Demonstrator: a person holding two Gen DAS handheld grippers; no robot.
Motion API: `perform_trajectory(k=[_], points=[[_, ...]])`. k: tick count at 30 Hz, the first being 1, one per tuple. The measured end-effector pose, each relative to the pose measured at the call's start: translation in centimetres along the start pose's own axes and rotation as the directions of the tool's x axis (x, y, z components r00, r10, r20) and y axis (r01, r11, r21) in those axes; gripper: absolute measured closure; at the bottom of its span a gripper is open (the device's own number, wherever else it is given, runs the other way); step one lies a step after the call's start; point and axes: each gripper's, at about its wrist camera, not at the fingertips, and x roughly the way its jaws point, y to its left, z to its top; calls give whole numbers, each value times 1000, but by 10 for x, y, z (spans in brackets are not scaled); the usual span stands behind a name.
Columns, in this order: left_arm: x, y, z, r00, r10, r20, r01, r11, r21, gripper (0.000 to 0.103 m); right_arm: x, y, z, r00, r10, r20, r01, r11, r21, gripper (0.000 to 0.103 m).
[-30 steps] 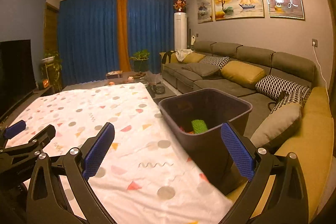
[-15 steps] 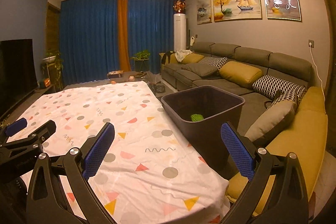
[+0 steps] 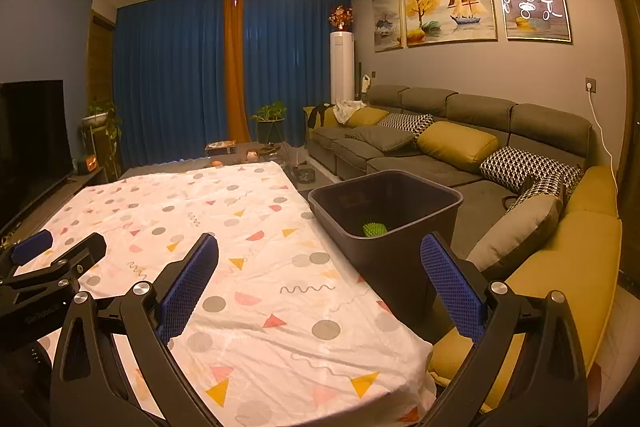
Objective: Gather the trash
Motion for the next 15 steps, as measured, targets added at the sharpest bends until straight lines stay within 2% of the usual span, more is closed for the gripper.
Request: perform_trajectory(k=[15], points=[[0,-1,1,1000,-13,-3,13,1000,-12,6,0,-1,1,1000,-2,1,2,1000,2,6]])
